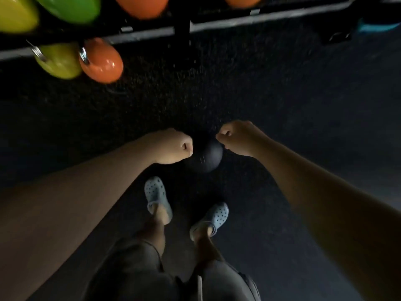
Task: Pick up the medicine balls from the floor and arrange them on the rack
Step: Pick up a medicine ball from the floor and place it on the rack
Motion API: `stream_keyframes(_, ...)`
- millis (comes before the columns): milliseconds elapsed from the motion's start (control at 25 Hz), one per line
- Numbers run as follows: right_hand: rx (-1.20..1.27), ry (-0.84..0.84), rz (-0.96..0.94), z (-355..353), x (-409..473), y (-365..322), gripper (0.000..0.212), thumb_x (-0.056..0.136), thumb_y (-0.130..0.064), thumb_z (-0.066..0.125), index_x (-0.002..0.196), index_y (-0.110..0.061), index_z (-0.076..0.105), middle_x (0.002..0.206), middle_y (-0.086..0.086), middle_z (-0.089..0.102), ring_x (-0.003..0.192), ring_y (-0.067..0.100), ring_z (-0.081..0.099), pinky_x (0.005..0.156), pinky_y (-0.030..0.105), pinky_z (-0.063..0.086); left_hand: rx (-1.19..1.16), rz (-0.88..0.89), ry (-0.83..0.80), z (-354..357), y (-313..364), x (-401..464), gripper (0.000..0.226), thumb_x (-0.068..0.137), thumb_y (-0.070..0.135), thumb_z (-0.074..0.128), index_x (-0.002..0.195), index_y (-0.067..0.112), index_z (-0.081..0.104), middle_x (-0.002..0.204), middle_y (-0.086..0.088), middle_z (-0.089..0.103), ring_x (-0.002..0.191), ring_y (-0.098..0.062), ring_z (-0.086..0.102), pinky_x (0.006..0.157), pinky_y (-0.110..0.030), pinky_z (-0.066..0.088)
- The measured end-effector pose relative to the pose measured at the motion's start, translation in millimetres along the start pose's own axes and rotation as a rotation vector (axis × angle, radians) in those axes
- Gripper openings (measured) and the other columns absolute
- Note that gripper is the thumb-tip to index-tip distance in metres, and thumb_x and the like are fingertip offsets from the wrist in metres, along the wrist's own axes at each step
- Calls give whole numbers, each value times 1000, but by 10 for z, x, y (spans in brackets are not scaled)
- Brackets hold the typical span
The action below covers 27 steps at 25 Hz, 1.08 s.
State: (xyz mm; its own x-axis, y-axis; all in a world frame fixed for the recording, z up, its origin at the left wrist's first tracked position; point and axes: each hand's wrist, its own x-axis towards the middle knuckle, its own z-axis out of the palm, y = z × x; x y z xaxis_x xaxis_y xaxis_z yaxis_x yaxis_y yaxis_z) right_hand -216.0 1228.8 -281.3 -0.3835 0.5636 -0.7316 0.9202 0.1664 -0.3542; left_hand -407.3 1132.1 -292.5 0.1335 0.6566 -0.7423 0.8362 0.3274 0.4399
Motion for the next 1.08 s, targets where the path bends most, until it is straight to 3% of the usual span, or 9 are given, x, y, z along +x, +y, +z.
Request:
stream_keyframes(80, 44, -33, 59, 467, 515, 383, 33, 106, -34, 52, 120, -13, 73, 115, 13, 76, 107, 31, 71, 91, 42, 58, -87, -88, -9, 513, -340, 470, 18, 102, 39, 58, 109, 34, 73, 107, 10, 77, 96, -10, 71, 87, -35, 58)
stream_keyframes(240, 99, 21, 174, 1231, 1540, 1086, 26, 103, -33, 50, 86, -19, 64, 91, 7, 70, 91, 30, 67, 66, 32, 44, -255, -266, 91, 1232, -971, 1461, 23, 102, 42, 58, 118, 32, 71, 114, 4, 77, 102, -17, 72, 95, -41, 58)
stream_keyframes(280, 115, 36, 217, 1412, 1789, 1229, 26, 103, -34, 49, 91, -18, 65, 93, 8, 68, 92, 32, 65, 67, 32, 42, -286, -295, 126, 1380, -1106, 1753, 31, 102, 43, 58, 128, 28, 68, 121, 2, 75, 105, -19, 71, 95, -39, 57)
stream_keyframes(360, 134, 66, 325, 1743, 2267, 1480, 34, 103, -35, 46, 121, -13, 64, 114, 14, 67, 103, 37, 61, 77, 38, 43, -391, -347, 210, 1625, -1274, 2343, 52, 101, 50, 57, 145, 22, 56, 137, -5, 67, 111, -23, 68, 96, -39, 54)
stream_keyframes(440, 180, 87, 361, 2014, 2683, 1691, 50, 106, -38, 44, 148, -12, 45, 138, 24, 58, 122, 45, 58, 93, 50, 50, -539, -415, 268, 1788, -1349, 2842, 71, 98, 64, 52, 155, 23, 44, 153, -8, 53, 129, -28, 60, 97, -39, 48)
stream_keyframes(520, 383, 104, 451, 2212, 2971, 1780, 75, 102, -62, 37, 162, -19, 29, 155, 25, 47, 138, 47, 50, 109, 59, 47, -666, -484, 270, 1944, -1379, 3213, 86, 93, 80, 43, 161, 27, 35, 162, -7, 43, 142, -30, 50, 97, -39, 41)
stream_keyframes(640, 714, 119, 606, 2480, 3274, 1929, 100, 86, -90, 29, 165, -30, 30, 164, 16, 42, 144, 42, 47, 112, 64, 45, -872, -540, 264, 2151, -1404, 3559, 102, 83, 91, 41, 165, 31, 25, 167, -6, 37, 148, -34, 43, 110, -52, 43)
stream_keyframes(840, 1033, 191, 612, 2693, 3395, 1974, 104, 72, -97, 42, 156, -35, 46, 161, 4, 49, 143, 34, 49, 117, 62, 38, -1242, -542, 360, 2335, -1449, 3732, 103, 77, 90, 55, 161, 32, 39, 165, 1, 45, 150, -27, 43, 124, -58, 32)
stream_keyframes(1080, 1388, 87, 623, 2878, 3521, 2161, 107, 58, -94, 59, 147, -35, 59, 147, 4, 64, 133, 34, 60, 114, 64, 43, -1501, -675, 355, 2489, -1566, 3789, 96, 68, 85, 69, 144, 26, 62, 138, -5, 68, 124, -29, 64, 110, -54, 49)
